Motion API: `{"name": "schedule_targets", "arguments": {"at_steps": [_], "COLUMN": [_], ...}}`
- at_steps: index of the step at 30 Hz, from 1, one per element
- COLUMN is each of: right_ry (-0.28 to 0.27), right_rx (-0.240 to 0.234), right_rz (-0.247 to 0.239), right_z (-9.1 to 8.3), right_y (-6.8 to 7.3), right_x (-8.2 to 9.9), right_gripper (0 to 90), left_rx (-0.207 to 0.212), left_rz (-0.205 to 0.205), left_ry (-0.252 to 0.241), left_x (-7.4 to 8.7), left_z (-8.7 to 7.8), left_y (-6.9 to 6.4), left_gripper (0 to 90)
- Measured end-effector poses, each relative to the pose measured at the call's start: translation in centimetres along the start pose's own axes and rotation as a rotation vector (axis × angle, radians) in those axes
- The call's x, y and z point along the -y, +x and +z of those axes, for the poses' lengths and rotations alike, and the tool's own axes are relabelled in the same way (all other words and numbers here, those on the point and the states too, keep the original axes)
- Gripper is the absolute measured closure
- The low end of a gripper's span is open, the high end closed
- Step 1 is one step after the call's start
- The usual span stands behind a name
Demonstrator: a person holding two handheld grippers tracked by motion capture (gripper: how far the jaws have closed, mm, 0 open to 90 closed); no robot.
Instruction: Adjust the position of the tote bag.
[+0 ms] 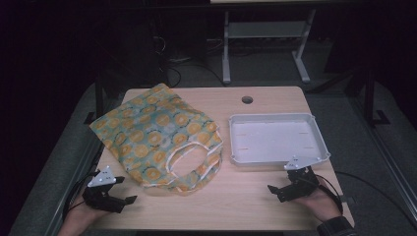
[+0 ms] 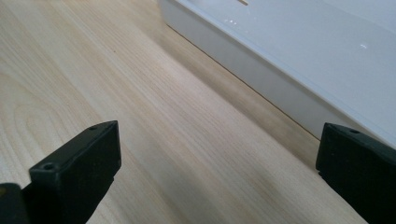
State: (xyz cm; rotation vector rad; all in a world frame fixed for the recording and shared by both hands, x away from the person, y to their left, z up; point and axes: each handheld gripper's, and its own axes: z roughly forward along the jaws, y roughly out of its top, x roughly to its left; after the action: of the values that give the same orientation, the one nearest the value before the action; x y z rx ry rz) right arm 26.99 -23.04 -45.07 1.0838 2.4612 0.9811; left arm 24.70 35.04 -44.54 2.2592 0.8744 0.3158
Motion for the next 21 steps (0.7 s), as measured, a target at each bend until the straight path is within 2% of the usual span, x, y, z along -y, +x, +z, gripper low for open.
{"name": "schedule_targets", "arguments": {"at_steps": [3, 9, 15, 21], "right_ry": [-0.005, -0.016, 0.004, 0.015], "right_rx": [-0.006, -0.004, -0.018, -0.022], "right_rz": [0.009, 0.026, 0.026, 0.020], "right_z": [-0.1, -0.1, 0.2, 0.4], "right_y": [-0.1, -0.2, -0.4, -0.3], "right_x": [0.2, 0.2, 0.2, 0.2], "right_gripper": [0.0, 0.0, 0.0, 0.0], "left_rx": [-0.007, 0.009, 0.014, 0.044], "left_rz": [-0.001, -0.026, -0.048, -0.037], "left_ry": [-0.006, -0.025, -0.046, -0.073], "left_x": [-0.2, -0.4, -1.3, -2.8], "left_z": [-0.2, -0.6, -1.2, -1.2], "left_y": [0.0, 0.2, 0.0, -0.7], "left_gripper": [13.3, 13.8, 14.2, 16.0]}}
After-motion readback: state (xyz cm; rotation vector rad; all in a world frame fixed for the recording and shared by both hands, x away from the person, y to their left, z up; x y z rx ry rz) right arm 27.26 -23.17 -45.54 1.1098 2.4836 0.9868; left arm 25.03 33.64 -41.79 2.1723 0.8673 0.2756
